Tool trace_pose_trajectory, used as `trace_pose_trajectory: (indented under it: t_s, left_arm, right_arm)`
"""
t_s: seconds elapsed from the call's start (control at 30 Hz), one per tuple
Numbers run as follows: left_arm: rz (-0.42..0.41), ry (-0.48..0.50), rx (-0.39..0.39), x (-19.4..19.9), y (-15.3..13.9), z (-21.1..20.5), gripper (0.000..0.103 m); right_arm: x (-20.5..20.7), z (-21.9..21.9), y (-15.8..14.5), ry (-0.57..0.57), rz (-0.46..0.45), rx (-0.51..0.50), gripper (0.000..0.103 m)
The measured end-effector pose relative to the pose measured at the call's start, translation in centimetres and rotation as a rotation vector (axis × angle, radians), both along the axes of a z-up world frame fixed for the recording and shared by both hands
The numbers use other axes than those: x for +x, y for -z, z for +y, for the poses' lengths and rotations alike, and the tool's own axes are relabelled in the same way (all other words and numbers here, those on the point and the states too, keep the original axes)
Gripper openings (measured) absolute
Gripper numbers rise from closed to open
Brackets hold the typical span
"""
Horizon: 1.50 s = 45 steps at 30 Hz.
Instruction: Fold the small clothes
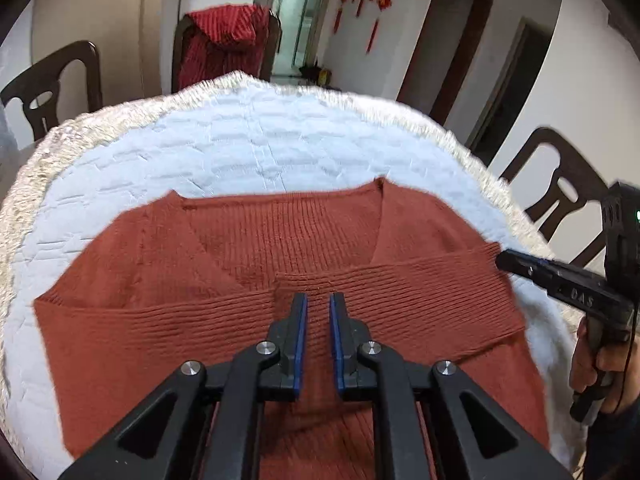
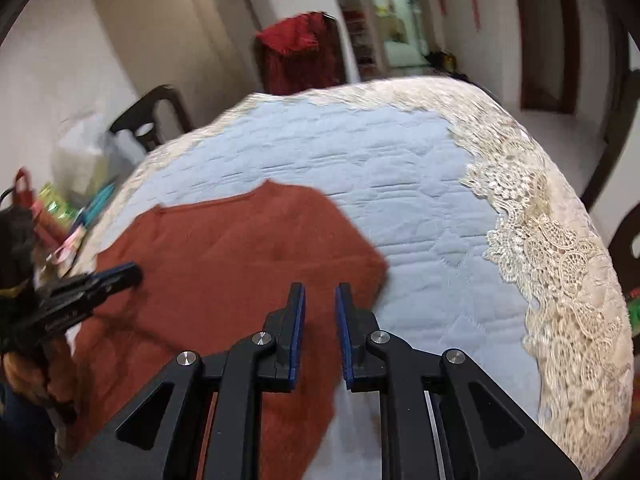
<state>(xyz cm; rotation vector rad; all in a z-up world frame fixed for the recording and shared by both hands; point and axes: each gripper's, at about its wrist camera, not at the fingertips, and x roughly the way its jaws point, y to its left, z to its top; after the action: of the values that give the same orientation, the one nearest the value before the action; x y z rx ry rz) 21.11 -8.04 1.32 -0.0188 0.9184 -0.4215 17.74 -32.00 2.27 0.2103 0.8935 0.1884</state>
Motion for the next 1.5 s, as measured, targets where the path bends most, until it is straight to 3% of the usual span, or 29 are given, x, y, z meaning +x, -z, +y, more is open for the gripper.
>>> trace_pose_trajectory:
  t_s: [0.1, 0.27, 0.43, 0.5, 0.6, 0.73, 0.87, 1.07, 1.13, 1.23, 1.5]
  left_arm:
    - [-0.022, 0.002, 0.032, -0.4, 0.3, -0.3, 0.013]
    - [-0.074, 0.007, 0.026, -4.1, -1.4, 1.9, 0.014]
    - [-0.096, -0.140, 0.038, -5.7, -1.1, 6.8, 0.014]
    - [-0.074, -0.196, 0.023, -5.5, -0.6, 8.7, 0.013]
    - [-0.035, -0.247, 0.018, -5.9, 0.0, 10.6, 0.013]
    - [-0.100, -0.253, 0.034, -7.1, -0.8, 11.5, 0.014]
    - [-0.060, -0.254, 0.017, -6.2, 1.1, 12.6, 0.017]
    - [-0.081, -0.269, 0.012, -7.3, -0.3, 12.8, 0.017]
    - [-0.105, -0.276, 0.031, -7.5, -0.5, 12.8, 0.022]
    - [-0.071, -0.290, 0.045, -6.6, 0.8, 13.1, 0.025]
    - [-0.086, -0.291, 0.082, -9.2, -0.8, 12.5, 0.025]
  right_arm:
    - [1.4, 0.0, 1.5, -0.008, 0.036, -0.006, 0.016]
    - [-1.5, 1.2, -0.6, -0.054, -0.007, -0.003, 0.016]
    - [-4.4, 3.0, 0.0, -0.140, -0.006, -0.037, 0.016]
    - [-4.4, 2.7, 1.4, -0.144, 0.020, -0.044, 0.016]
    - [-4.5, 2.3, 1.1, -0.129, 0.018, -0.025, 0.016]
    - [-5.0, 2.8, 0.0, -0.126, -0.012, -0.033, 0.016]
    - [-4.3, 3.0, 1.2, -0.117, 0.033, -0.051, 0.016]
    - [-5.0, 2.9, 0.6, -0.099, 0.020, -0.045, 0.016]
    - [-5.5, 3.0, 0.0, -0.106, -0.006, -0.046, 0.016]
    - [-4.9, 2.8, 0.9, -0.104, 0.029, -0.045, 0.016]
    - [-6.1, 2.7, 0.4, -0.102, 0.031, -0.036, 0.016]
